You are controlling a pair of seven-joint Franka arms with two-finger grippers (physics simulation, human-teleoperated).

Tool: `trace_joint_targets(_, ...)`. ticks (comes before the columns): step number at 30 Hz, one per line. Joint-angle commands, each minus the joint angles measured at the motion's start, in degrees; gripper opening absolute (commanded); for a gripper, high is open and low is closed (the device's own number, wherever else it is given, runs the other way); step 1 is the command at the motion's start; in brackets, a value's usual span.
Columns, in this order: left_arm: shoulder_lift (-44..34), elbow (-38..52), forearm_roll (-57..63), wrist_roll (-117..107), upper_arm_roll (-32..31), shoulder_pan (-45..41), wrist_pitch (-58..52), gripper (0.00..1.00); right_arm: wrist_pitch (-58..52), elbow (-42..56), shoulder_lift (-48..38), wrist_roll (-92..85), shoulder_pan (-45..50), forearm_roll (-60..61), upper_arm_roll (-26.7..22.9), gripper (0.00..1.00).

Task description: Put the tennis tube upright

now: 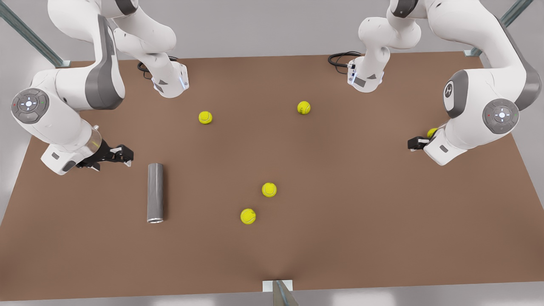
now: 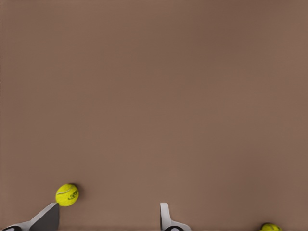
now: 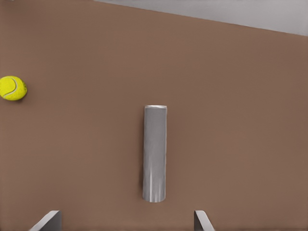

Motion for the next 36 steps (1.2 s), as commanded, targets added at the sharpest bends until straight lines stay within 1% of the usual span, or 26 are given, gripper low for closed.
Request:
trace_joint_targets(1,0.0,0.0,0.4,0.0,-0.1,-0.1,0.0,1.00,0.0,0.0,0.1,0.0,-0.2,0.0,0.0,1.00)
trace_joint_targets(3,0.1,0.0,0.4,0.0,-0.1,-0.1,0.0,1.00,0.0,0.2,3.2,0.0,0.2,-4.0,0.1,1.00)
trace_joint_targets(4,0.1,0.0,0.4,0.0,-0.1,0.0,0.0,1.00,0.0,0.0,5.7,0.1,-0.3,-4.0,0.1,1.00)
trace_joint_targets(5,0.1,0.0,0.4,0.0,-0.1,0.0,0.0,1.00,-0.3,-0.9,10.7,-0.2,-0.2,-3.8,0.1,1.00)
trace_joint_targets(6,0.2,0.0,0.4,0.0,-0.1,-0.1,0.0,1.00,0.3,-1.0,12.6,0.0,-0.4,-3.6,0.1,1.00)
trace_joint_targets(7,0.2,0.0,0.4,0.0,-0.1,-0.1,0.0,1.00,3.6,-1.8,16.2,0.3,-0.6,-3.5,0.1,1.00)
trace_joint_targets(8,0.4,0.0,0.4,0.0,-0.1,-0.1,0.0,1.00,10.4,-6.6,16.6,0.3,-2.1,-3.5,0.1,1.00)
trace_joint_targets(9,0.4,0.0,0.4,0.0,-0.1,-0.1,0.0,1.00,19.3,-14.2,16.7,0.0,-3.8,-3.6,0.1,1.00)
trace_joint_targets(10,0.4,0.0,0.4,0.0,-0.1,-0.1,0.0,1.00,24.3,-18.2,16.8,-0.6,-4.6,-3.6,0.1,1.00)
trace_joint_targets(11,0.4,0.0,0.4,0.0,-0.1,-0.1,0.0,1.00,26.4,-19.6,18.2,-0.9,-5.4,-3.9,0.1,1.00)
trace_joint_targets(14,0.5,0.0,0.1,0.0,-0.2,-0.1,0.0,1.00,28.5,-20.8,20.8,-1.5,-5.8,-3.9,0.1,1.00)
trace_joint_targets(19,0.7,0.0,0.0,0.0,-0.2,-0.1,0.0,1.00,30.4,-24.2,20.9,-1.4,-5.5,-3.5,0.1,1.00)
trace_joint_targets(30,1.4,0.0,0.0,-0.1,-0.2,-0.1,0.1,1.00,30.6,-25.4,21.5,-1.0,-4.8,-3.2,0.2,1.00)
trace_joint_targets(36,1.8,0.0,0.0,-0.1,-0.2,-0.1,0.1,1.00,31.0,-25.5,23.7,-1.1,-4.7,-2.5,0.2,1.00)
